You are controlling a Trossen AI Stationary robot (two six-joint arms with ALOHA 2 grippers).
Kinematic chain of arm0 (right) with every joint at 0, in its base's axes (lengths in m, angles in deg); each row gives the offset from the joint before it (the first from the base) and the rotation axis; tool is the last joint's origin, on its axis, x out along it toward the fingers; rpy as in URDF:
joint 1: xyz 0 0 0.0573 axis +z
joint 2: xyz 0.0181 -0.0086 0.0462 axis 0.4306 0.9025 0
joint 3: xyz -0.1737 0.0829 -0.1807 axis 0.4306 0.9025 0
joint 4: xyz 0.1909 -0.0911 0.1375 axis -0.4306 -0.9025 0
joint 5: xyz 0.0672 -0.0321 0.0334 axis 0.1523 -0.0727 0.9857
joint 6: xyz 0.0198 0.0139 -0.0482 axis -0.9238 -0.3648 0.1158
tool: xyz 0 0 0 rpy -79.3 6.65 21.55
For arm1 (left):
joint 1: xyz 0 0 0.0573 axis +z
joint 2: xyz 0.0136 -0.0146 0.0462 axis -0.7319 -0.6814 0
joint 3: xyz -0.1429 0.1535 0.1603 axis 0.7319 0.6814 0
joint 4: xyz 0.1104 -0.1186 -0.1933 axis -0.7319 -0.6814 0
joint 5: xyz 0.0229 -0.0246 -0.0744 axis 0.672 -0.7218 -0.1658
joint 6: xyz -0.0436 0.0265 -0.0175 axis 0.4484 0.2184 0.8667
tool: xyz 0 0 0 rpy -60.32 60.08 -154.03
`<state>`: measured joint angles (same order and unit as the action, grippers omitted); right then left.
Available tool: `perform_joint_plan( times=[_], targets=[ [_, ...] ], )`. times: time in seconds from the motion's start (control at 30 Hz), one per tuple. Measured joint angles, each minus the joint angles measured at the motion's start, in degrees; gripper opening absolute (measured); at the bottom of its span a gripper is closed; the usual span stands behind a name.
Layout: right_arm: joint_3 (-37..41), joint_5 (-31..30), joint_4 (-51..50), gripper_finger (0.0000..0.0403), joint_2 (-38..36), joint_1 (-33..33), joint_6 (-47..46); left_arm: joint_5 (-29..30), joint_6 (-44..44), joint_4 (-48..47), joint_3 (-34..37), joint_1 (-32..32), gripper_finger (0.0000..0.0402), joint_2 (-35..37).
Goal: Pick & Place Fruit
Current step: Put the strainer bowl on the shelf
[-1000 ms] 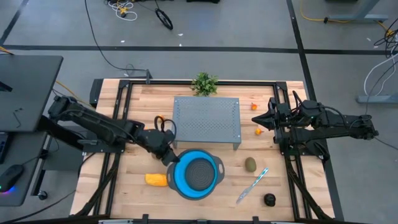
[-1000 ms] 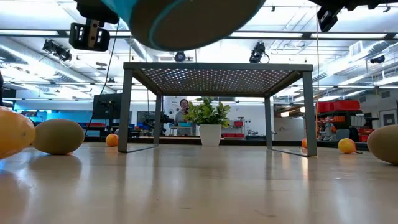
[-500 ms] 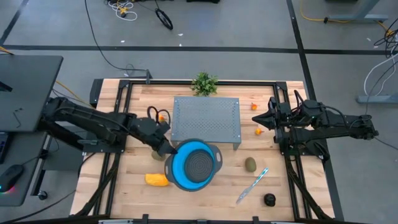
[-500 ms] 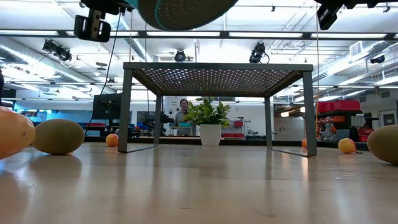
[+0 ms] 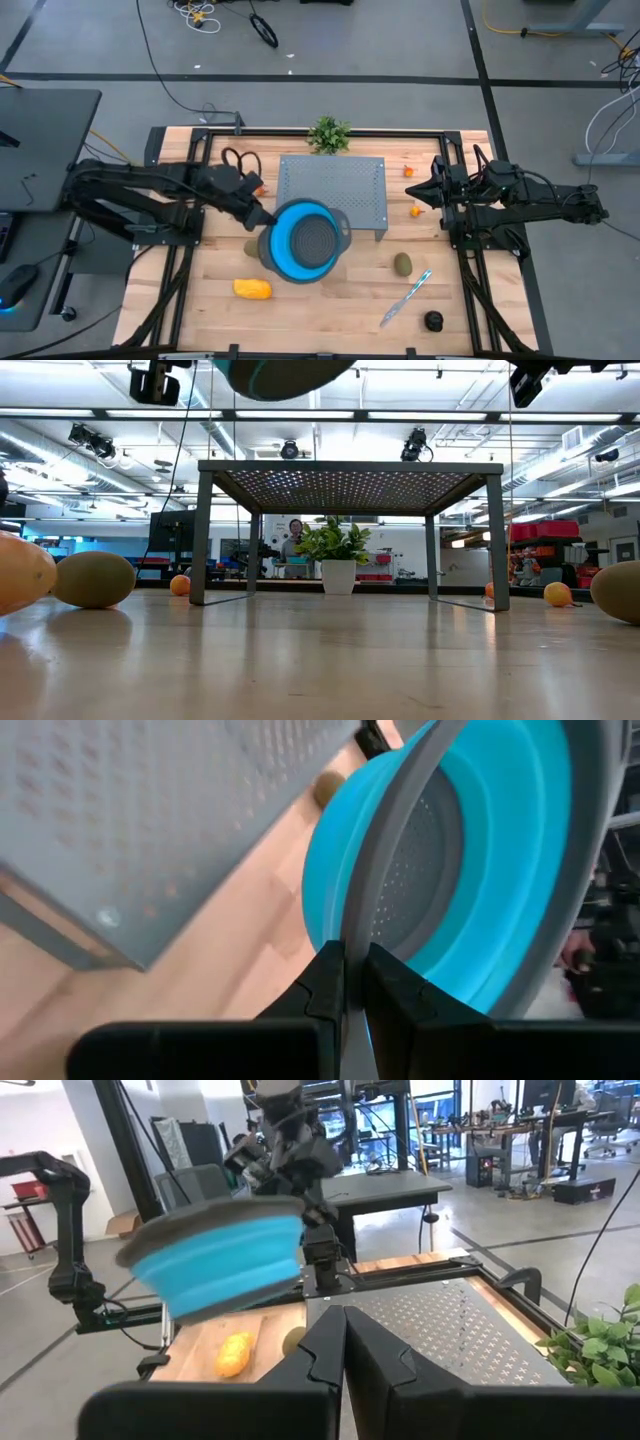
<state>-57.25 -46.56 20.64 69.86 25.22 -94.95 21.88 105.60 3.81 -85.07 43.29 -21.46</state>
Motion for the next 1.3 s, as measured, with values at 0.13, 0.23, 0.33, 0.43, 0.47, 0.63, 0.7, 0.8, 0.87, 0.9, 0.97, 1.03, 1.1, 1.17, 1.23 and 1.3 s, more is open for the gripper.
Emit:
perform_joint_plan(
  times=[0.13, 0.23, 0.33, 0.43, 0.47, 0.63, 0.7, 0.8, 0.87, 0.9, 0.97, 1.03, 1.1, 1.17, 1.23, 1.3],
  targets=[
    [0.0, 0.0, 0.0, 0.0015, 0.0, 0.0, 0.0, 0.4, -2.7, -3.0, -3.3, 2.9, 0.0028, 0.0],
    [0.0, 0.0, 0.2, 0.0015, 0.0, 0.0, 0.0, 0.1, -3.6, -5.0, -5.2, 5.2, 0.0028, 0.0],
    [0.0, 0.0, 0.9, 0.0015, 0.0, 0.0, 0.0, -1.1, -4.0, -5.2, -5.5, 7.6, 0.0028, 0.0],
    [0.0, 0.0, 1.1, 0.0015, 0.0, 0.0, 0.0, -2.4, -3.8, -5.2, -5.5, 9.5, 0.0028, -0.1],
    [0.0, 0.0, 1.2, 0.0015, 0.0, 0.0, 0.0, -2.8, -3.8, -5.2, -5.5, 9.9, 0.0028, -0.1],
    [0.0, 0.0, 1.1, 0.0015, 0.0, 0.0, 0.0, -3.6, -4.3, -5.1, -5.5, 10.9, 0.0028, -0.1],
    [0.0, 0.0, 1.1, 0.0015, 0.0, 0.0, 0.0, -3.8, -4.3, -5.1, -5.5, 11.4, 0.0028, -0.1],
    [0.0, -0.8, 1.3, 0.0015, 0.0, 0.0, 0.8, -3.9, -4.2, -4.7, -5.5, 12.2, 0.0028, -0.1],
    [0.0, -2.3, 2.0, 0.0015, 0.0, 0.0, 2.0, -4.6, -4.2, -4.0, -5.5, 12.7, 0.0028, -0.1],
    [0.0, -3.0, 2.5, 0.0015, 0.0, 0.0, 2.6, -4.8, -4.3, -4.0, -5.5, 13.0, 0.0028, -0.1],
    [0.0, -3.0, 3.5, 0.0015, 0.0, 0.0, 3.7, -4.8, -4.3, -4.2, -5.5, 13.3, 0.0028, -0.1],
    [-0.2, -3.0, 3.6, 0.0015, 0.0, 0.0, 4.5, -4.9, -4.3, -4.1, -5.5, 13.5, 0.0028, -0.1],
    [-1.1, -3.0, 3.2, 0.0015, 0.0, 0.0, 4.9, -4.6, -4.3, -4.1, -5.5, 13.6, 0.0028, -0.1],
    [-2.5, -3.0, 1.9, 0.0015, 0.0, 0.0, 5.0, -4.1, -4.2, -4.1, -5.5, 13.6, 0.0028, -0.1],
    [-4.3, -3.0, 0.1, 0.0015, 0.0, 0.0, 5.3, -3.9, -4.0, -4.0, -5.5, 13.6, 0.0028, -0.1],
    [-6.1, -3.0, -2.4, 0.0015, 0.0, 0.0, 5.8, -3.6, -3.8, -3.9, -5.5, 13.6, 0.0028, -0.1]
  ],
)
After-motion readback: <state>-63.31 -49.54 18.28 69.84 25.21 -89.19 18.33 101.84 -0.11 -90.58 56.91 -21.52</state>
